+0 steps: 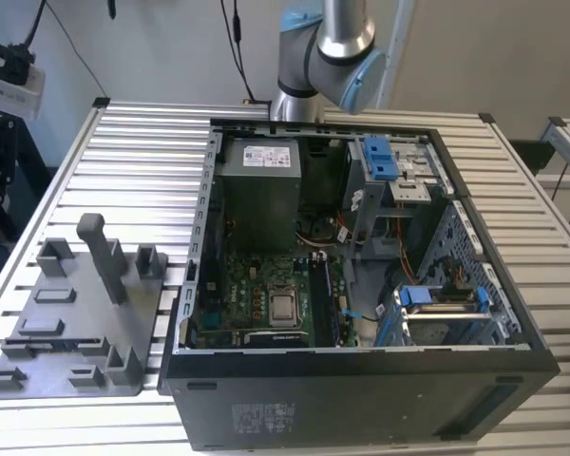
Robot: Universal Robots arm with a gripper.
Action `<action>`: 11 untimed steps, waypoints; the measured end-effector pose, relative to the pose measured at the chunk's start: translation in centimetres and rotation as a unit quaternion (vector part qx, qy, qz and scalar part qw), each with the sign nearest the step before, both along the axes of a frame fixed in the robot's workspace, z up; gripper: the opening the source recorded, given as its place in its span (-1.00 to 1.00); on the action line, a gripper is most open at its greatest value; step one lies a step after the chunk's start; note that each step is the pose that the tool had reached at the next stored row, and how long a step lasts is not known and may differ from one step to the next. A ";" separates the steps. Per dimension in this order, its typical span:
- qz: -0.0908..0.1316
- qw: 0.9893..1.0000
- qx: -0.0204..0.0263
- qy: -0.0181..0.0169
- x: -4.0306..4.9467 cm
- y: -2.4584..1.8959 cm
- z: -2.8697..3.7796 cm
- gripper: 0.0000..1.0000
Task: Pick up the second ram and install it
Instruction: 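Pick up the second ram and move it above second insertion slot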
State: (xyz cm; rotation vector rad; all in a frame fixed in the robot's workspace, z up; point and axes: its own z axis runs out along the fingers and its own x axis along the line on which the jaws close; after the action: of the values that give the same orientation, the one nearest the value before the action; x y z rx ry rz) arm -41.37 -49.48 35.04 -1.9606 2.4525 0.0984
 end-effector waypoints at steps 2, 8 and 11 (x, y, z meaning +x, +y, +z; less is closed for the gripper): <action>0.003 1.000 0.000 -0.001 -0.05 0.00 -0.09 -0.79; 0.036 0.999 0.000 -0.002 -0.06 0.00 -0.30 -0.79; 0.044 0.999 0.000 -0.003 -0.07 0.00 -0.32 -0.79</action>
State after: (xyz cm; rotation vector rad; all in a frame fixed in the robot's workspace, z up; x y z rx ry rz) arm -41.44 -49.47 34.72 -2.0659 2.3630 0.0930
